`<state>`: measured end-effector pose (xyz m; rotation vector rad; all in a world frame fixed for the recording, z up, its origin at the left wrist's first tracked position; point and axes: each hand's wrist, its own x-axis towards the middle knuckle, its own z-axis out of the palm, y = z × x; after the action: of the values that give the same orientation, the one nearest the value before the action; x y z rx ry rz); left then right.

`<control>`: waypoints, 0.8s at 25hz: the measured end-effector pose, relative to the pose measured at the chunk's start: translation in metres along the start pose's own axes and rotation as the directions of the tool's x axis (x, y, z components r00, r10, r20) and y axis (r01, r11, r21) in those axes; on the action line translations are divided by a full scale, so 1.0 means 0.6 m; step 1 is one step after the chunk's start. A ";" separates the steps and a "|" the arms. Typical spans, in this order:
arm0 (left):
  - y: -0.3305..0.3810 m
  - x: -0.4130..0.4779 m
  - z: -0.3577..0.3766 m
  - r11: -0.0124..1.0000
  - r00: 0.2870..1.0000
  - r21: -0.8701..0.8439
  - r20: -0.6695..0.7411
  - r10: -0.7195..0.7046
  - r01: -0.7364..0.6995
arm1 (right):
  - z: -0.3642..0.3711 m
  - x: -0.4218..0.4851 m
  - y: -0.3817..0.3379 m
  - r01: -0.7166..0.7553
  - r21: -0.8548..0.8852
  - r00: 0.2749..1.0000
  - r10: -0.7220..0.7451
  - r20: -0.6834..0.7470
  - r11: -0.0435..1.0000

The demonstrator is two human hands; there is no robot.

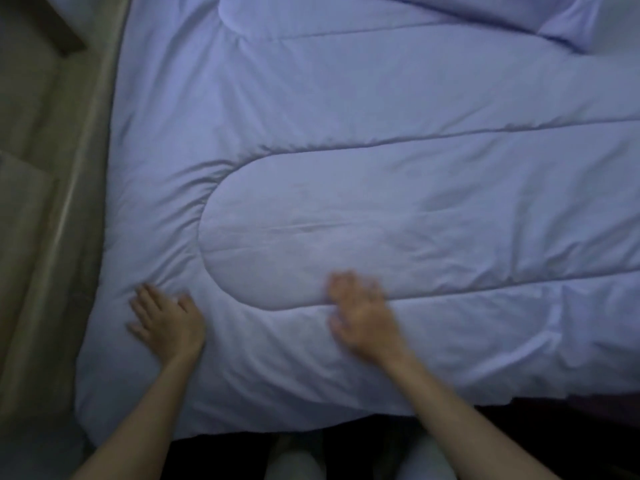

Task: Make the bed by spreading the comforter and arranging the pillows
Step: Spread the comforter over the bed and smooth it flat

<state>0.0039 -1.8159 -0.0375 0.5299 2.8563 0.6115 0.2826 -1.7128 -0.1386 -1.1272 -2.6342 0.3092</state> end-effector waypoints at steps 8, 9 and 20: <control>0.247 -0.207 0.270 0.864 0.859 -0.032 0.096 0.503 -0.503 | -0.132 -0.059 0.430 -0.277 0.007 0.952 0.275 -0.133 0.961; 0.298 -0.251 0.313 0.787 0.775 -0.051 0.150 0.614 -0.615 | -0.169 -0.088 0.508 -0.356 0.009 0.925 0.353 -0.143 0.935; 0.631 -0.301 0.470 0.503 0.437 -0.035 0.447 0.781 -0.863 | -0.324 -0.203 0.809 -0.917 0.215 0.279 0.926 -0.254 0.335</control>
<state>0.3532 -1.4587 -0.1144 1.9177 2.0711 0.2363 0.7530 -1.4553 -0.1160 -2.3724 -1.3363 0.2971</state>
